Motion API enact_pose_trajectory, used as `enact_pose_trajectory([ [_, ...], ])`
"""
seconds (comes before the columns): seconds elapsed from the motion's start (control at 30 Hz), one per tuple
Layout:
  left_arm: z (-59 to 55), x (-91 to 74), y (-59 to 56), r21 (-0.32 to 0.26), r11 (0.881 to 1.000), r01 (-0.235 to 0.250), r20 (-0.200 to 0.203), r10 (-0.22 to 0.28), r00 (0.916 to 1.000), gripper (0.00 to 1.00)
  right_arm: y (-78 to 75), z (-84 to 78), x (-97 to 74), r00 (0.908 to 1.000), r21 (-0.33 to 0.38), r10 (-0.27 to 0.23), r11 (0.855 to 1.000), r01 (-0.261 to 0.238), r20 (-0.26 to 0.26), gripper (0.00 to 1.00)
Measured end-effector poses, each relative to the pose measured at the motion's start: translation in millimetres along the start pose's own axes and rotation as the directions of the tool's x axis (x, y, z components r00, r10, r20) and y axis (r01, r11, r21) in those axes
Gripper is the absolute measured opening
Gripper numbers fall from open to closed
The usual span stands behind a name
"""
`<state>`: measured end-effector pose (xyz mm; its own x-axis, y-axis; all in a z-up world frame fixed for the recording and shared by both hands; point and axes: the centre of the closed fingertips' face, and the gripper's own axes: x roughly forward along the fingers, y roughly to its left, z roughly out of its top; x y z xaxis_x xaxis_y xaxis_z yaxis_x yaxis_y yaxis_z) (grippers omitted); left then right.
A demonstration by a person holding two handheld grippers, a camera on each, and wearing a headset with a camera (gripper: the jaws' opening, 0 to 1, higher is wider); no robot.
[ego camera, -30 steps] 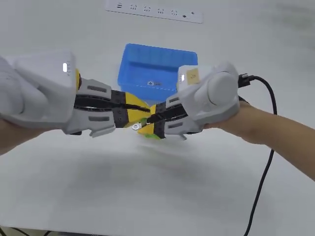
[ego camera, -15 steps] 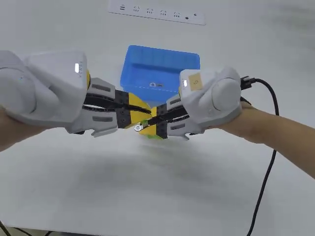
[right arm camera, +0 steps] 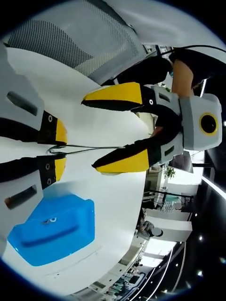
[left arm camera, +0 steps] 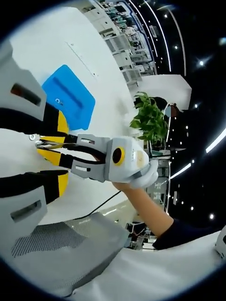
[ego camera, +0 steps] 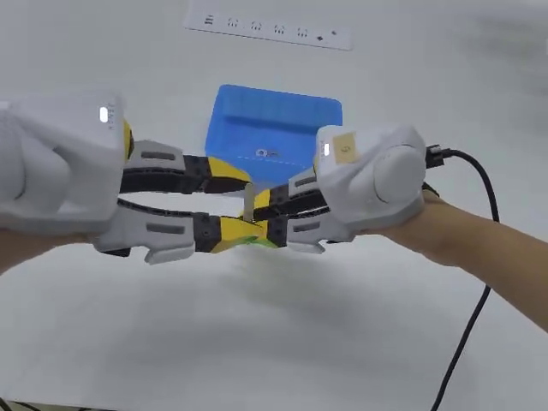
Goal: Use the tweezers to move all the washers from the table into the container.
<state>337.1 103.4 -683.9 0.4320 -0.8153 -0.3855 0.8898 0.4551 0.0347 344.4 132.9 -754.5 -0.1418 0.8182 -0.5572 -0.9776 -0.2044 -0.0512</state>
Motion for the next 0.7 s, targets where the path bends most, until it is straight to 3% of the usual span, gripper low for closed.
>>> enact_pose_trajectory([
  [0.13,-2.9,-9.1,-0.7,-0.030,0.999,-0.031,0.000,0.031,0.9995,0.40,-1.8,7.0,-6.5,0.9998,0.007,-0.017,1.000,0.017,0.014,0.09],
  [0.17,-2.7,-11.7,-3.0,-0.071,0.997,-0.028,0.011,0.029,0.9995,0.41,-2.3,8.5,-8.0,0.9997,0.007,-0.022,1.000,0.022,0.015,0.09],
  [0.37,1.5,-20.5,-8.1,-0.109,0.992,-0.061,0.053,0.067,0.9964,0.50,0.5,27.3,-22.0,0.9993,-0.009,-0.024,1.000,0.025,0.030,0.09],
  [0.43,1.0,-22.4,-7.5,-0.120,0.990,-0.075,0.059,0.082,0.9949,0.55,-0.7,37.2,-27.4,0.9978,0.008,-0.026,1.000,0.026,0.061,0.09],
  [0.6,0.2,-31.9,-8.7,-0.155,0.983,-0.103,0.077,0.116,0.9902,0.64,-13.2,54.6,-45.6,0.9926,0.021,-0.066,0.998,0.064,0.102,0.09],
  [0.7,1.6,-34.5,-14.3,-0.165,0.983,-0.083,0.101,0.101,0.9898,0.72,-23.1,60.6,-54.5,0.9888,0.028,-0.093,0.996,0.090,0.117,0.09],
])
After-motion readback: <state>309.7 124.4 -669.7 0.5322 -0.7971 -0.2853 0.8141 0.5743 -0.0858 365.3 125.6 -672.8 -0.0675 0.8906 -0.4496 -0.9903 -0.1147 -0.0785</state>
